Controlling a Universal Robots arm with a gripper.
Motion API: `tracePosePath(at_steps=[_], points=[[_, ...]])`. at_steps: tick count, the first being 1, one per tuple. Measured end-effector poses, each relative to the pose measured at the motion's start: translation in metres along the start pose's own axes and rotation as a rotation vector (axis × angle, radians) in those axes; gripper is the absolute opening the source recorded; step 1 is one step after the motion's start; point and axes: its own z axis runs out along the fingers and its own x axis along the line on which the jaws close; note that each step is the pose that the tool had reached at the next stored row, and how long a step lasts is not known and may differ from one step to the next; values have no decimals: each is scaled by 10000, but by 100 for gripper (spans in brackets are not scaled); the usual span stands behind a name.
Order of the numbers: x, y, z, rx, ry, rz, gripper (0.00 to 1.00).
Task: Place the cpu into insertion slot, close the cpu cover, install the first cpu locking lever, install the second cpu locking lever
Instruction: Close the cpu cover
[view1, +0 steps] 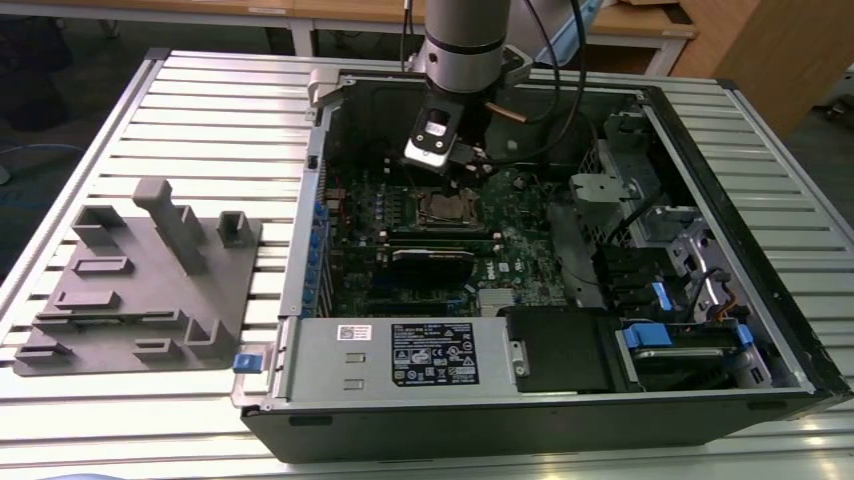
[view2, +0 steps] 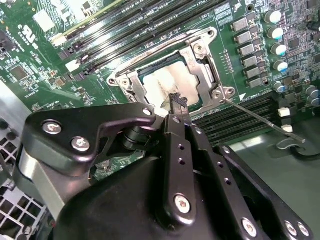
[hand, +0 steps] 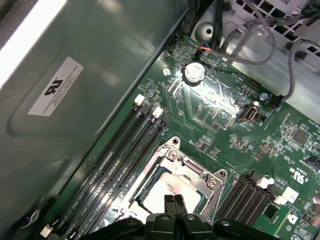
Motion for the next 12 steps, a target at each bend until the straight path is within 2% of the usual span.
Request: tracePosePath(at_steps=[3, 12], points=[[0, 0, 0, -3, 11, -163, 11], [0, 0, 0, -3, 13, -175, 11]])
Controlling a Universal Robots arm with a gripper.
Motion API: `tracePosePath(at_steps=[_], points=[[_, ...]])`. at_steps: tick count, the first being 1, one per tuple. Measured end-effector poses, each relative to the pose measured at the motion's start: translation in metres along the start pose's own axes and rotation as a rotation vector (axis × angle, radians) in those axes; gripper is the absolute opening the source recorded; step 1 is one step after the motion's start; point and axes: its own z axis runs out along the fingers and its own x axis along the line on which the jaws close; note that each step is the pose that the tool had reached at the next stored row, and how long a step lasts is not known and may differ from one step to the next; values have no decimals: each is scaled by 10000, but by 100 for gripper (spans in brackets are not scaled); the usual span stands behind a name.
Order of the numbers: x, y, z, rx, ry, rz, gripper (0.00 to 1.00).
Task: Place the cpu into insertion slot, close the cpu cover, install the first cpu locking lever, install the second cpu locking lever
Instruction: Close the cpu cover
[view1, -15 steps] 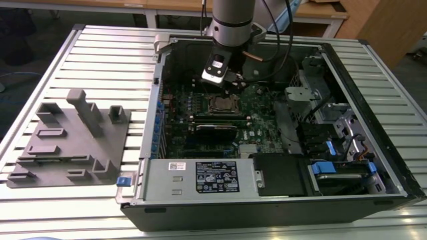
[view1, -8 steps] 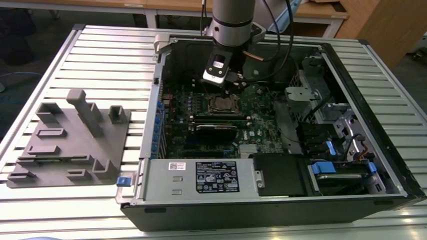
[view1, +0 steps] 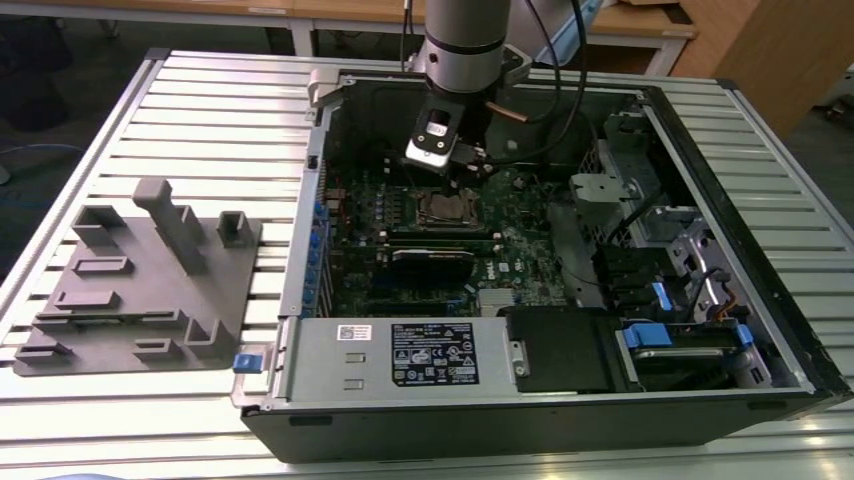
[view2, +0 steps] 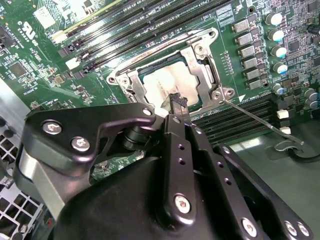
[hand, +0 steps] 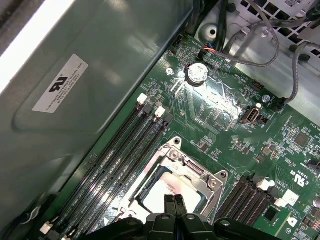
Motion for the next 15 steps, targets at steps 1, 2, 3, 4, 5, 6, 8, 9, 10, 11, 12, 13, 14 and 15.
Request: tracePosePath(at_steps=[1, 2, 3, 4, 5, 6, 8, 9, 10, 11, 12, 13, 14, 15], points=[[0, 0, 0, 0, 0, 0, 11], [0, 0, 0, 0, 0, 0, 11], [0, 0, 0, 0, 0, 0, 11], [0, 0, 0, 0, 0, 0, 11], [0, 0, 0, 0, 0, -1, 11], [0, 0, 0, 0, 0, -14, 11], [0, 0, 0, -3, 14, -179, 11], [0, 0, 1, -5, 26, -345, 11], [0, 0, 2, -8, 40, -521, 11], [0, 0, 3, -11, 53, -701, 11], [0, 0, 4, -14, 66, -874, 11], [0, 0, 5, -16, 80, -1059, 11], [0, 0, 6, -19, 93, -1233, 11], [0, 0, 7, -21, 108, -1428, 11]])
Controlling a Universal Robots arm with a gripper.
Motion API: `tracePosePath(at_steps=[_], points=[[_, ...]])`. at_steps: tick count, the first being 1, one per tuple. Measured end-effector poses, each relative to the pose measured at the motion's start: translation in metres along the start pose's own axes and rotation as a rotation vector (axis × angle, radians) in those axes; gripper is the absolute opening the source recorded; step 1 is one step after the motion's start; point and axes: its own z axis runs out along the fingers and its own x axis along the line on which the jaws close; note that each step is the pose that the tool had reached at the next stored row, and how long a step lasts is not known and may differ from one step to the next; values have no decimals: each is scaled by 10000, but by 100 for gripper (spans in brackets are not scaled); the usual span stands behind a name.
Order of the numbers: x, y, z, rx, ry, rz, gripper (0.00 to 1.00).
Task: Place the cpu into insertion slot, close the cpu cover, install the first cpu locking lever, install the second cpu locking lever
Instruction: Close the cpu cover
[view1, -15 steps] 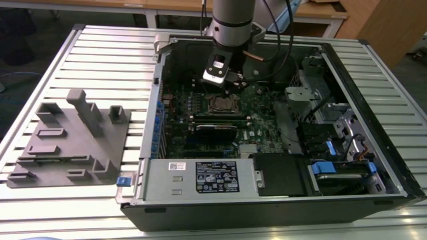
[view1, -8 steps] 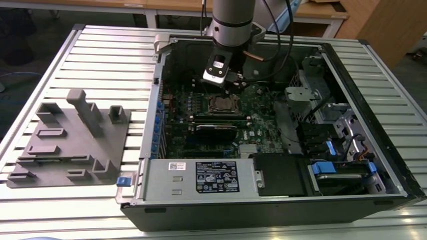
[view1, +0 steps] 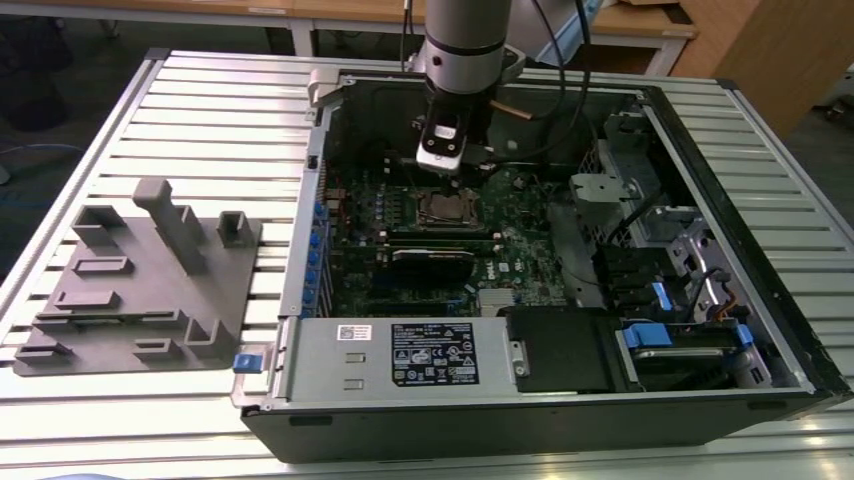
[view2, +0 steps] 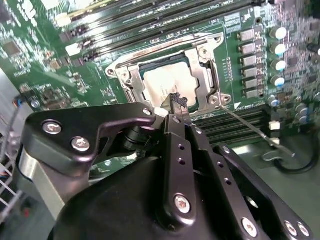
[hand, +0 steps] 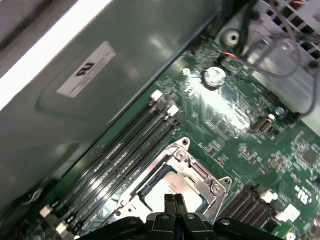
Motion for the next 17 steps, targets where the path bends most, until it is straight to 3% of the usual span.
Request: tracePosePath(at_steps=[17], points=[[1, -4, 42, -46, 230, -3077, 11]])
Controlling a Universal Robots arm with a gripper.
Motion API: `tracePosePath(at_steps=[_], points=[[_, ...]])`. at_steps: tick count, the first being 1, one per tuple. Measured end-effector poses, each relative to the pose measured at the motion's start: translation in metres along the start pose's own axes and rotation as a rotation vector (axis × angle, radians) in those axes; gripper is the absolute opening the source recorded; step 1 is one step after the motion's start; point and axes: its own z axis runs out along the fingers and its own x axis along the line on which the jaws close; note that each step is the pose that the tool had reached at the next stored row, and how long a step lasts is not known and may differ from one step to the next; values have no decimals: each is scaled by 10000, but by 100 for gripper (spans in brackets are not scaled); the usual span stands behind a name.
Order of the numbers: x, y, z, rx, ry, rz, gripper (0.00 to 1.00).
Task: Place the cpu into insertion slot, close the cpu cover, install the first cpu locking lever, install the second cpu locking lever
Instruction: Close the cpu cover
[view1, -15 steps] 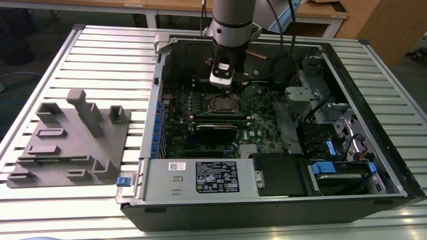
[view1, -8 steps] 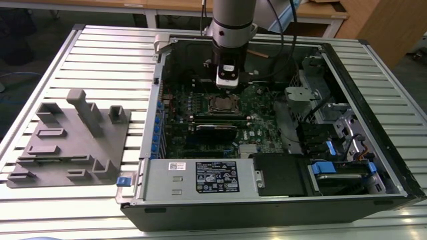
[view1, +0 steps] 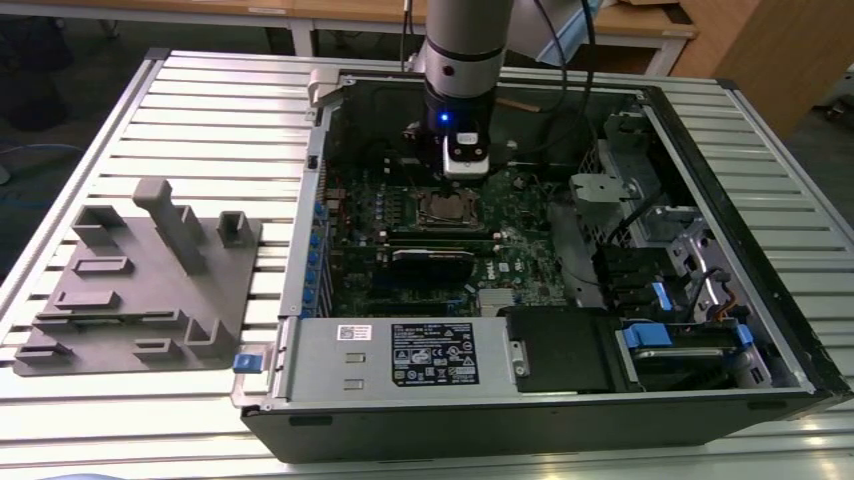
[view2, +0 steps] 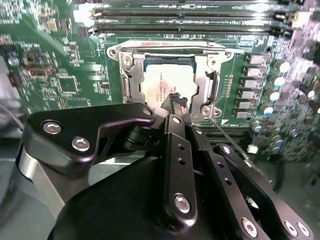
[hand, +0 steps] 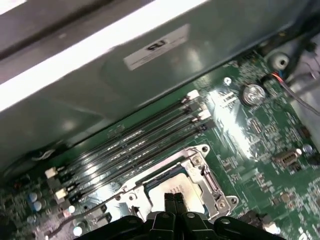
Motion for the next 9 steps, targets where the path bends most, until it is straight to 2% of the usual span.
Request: tracePosePath(at_steps=[9], points=[[0, -1, 10, 16, 101, -1632, 11]])
